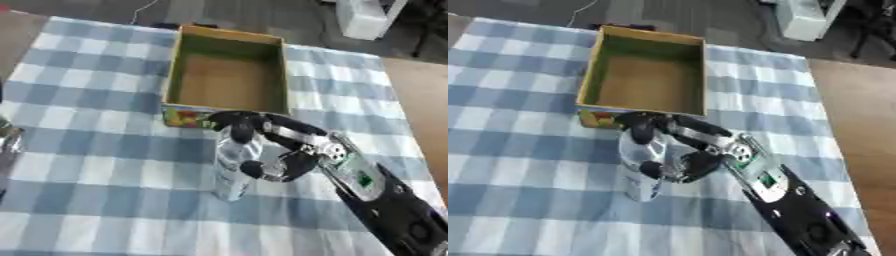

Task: Pick up objects on the table and place them in the box.

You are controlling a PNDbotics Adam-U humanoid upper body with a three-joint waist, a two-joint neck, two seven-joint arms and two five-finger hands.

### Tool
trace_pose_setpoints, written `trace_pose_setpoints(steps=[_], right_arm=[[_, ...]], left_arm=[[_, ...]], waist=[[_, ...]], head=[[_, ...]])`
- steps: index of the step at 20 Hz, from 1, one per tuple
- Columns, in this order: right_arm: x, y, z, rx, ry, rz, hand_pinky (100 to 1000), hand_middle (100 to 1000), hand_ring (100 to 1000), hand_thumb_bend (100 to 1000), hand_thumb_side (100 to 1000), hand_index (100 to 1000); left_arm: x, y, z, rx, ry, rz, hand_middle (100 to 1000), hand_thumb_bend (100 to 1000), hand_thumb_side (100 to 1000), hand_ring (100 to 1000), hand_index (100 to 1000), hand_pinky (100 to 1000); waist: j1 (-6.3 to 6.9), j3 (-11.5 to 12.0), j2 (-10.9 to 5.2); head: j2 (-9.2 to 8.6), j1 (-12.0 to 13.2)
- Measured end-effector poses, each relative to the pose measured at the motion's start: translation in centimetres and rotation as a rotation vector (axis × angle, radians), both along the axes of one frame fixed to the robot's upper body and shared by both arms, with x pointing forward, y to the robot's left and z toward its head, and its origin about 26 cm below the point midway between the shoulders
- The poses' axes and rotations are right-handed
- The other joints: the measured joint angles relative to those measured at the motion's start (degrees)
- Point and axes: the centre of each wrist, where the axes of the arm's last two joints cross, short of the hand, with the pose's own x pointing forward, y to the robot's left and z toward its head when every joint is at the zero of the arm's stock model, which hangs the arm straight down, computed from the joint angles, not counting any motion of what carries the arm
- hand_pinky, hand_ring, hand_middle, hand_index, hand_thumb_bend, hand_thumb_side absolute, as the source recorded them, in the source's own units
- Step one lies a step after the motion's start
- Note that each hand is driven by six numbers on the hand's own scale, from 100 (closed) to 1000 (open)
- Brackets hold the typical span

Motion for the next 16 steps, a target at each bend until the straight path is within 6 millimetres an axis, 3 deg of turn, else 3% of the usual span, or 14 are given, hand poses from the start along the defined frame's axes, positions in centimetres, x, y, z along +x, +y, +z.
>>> trace_pose_setpoints(steps=[11,12,13,14,15,16], right_arm=[[0.23,-0.05,-0.42,0.005,0.003,-0.015,972,1000,929,354,549,1000],[0.23,-0.04,-0.42,0.004,0.002,-0.015,882,1000,889,362,525,1000],[0.22,-0.04,-0.43,0.004,0.0,-0.016,869,1000,883,362,524,1000],[0.22,-0.04,-0.44,0.003,-0.001,-0.016,732,1000,816,357,514,1000],[0.21,-0.04,-0.45,0.003,-0.001,-0.016,697,1000,798,356,512,1000],[0.21,-0.04,-0.47,0.001,-0.002,-0.016,405,945,624,346,494,1000]], left_arm=[[0.0,0.0,0.0,0.001,-0.001,-0.001,648,100,820,591,736,494],[0.0,0.0,0.0,0.001,-0.001,-0.001,648,100,820,591,736,494],[0.0,0.0,0.0,0.001,-0.001,-0.001,648,100,820,591,736,494],[0.0,0.0,0.0,0.001,-0.001,-0.001,648,100,820,591,735,494],[0.0,0.0,0.0,0.001,-0.001,-0.001,648,100,820,591,735,494],[0.0,0.0,0.0,0.001,-0.001,-0.001,648,100,821,591,735,494]], waist=[[0.0,0.0,-0.16],[0.0,0.0,-0.2],[0.0,0.0,-0.2],[0.0,0.0,-0.2],[0.0,0.0,-0.2],[0.0,0.0,-0.2]], head=[[-0.01,0.02],[-0.01,0.03],[-0.01,0.03],[-0.01,0.03],[-0.01,0.03],[-0.01,0.04]])
